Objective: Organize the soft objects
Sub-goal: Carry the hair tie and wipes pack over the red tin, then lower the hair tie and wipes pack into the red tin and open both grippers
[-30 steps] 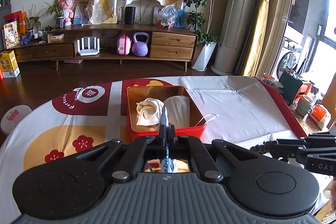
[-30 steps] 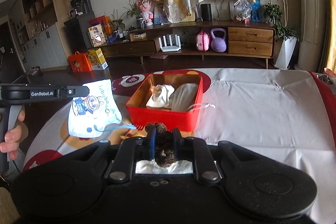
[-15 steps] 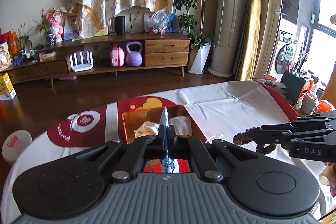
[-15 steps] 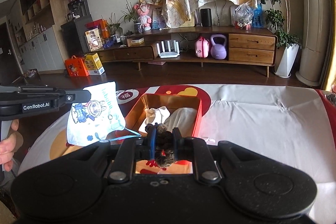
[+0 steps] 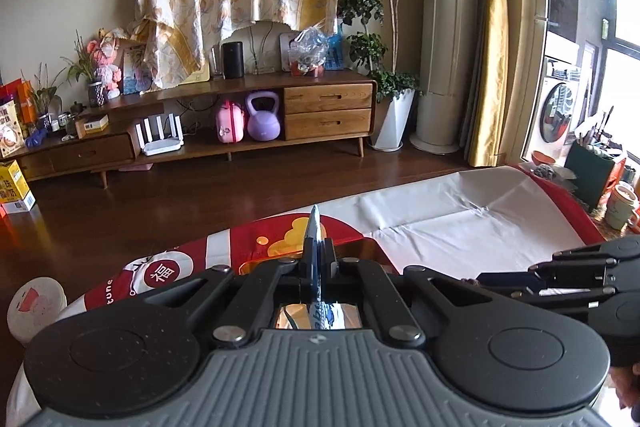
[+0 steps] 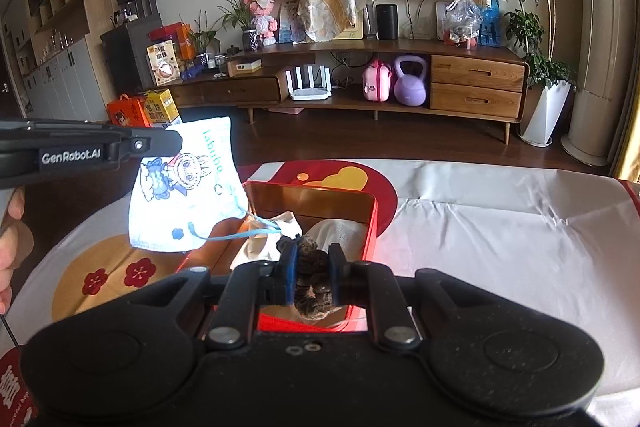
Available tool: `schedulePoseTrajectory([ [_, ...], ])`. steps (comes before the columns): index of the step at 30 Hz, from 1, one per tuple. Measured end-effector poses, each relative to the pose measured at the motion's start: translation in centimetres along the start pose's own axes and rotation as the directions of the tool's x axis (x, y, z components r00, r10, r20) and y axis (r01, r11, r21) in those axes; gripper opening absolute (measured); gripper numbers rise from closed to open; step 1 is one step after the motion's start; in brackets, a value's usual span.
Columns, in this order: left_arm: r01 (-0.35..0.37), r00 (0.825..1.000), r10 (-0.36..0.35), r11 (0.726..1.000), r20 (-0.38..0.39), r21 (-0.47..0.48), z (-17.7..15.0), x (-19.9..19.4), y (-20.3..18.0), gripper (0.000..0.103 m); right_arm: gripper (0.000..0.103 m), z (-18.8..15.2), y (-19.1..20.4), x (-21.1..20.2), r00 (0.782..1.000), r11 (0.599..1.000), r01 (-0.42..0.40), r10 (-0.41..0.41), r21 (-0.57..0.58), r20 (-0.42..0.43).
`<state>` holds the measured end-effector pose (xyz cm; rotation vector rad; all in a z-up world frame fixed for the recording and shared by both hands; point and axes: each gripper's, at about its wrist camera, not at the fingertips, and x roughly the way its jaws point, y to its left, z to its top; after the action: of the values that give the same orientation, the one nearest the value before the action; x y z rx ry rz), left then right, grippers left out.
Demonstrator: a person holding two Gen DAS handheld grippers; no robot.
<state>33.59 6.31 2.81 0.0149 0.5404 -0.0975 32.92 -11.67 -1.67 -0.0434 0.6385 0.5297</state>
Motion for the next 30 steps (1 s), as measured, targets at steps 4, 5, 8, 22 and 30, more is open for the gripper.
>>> schedulePoseTrajectory([
  [4, -0.01, 1.0, 0.01, 1.0, -0.001, -0.002, 0.2, 2.5, 0.2, 0.001, 0.015, -0.1, -0.1, 2.0, 1.0, 1.0, 0.009, -0.009, -0.009, -0.022],
  [5, -0.014, 1.0, 0.014, 1.0, -0.004, -0.006, 0.2, 3.2, 0.3, 0.001, 0.015, -0.2, -0.1, 2.6, 0.999, 1.0, 0.013, -0.013, -0.014, -0.029],
  [8, -0.03, 0.999, 0.03, 1.0, -0.013, -0.007, 0.1, 5.2, 0.2, 0.001, 0.015, -0.5, 0.0, 4.1, 0.999, 1.0, 0.016, -0.017, -0.025, -0.048],
  [22, -0.007, 0.999, 0.002, 0.995, -0.052, -0.099, -0.9, 11.2, 1.1, 0.001, 0.015, -1.2, 0.4, 9.1, 0.994, 0.999, -0.012, 0.008, -0.035, -0.11],
  [30, -0.004, 0.994, -0.008, 0.994, -0.113, -0.107, -2.9, 13.1, 1.4, 0.001, 0.015, -1.9, 1.0, 10.4, 0.991, 0.998, -0.02, 0.013, -0.052, -0.134],
])
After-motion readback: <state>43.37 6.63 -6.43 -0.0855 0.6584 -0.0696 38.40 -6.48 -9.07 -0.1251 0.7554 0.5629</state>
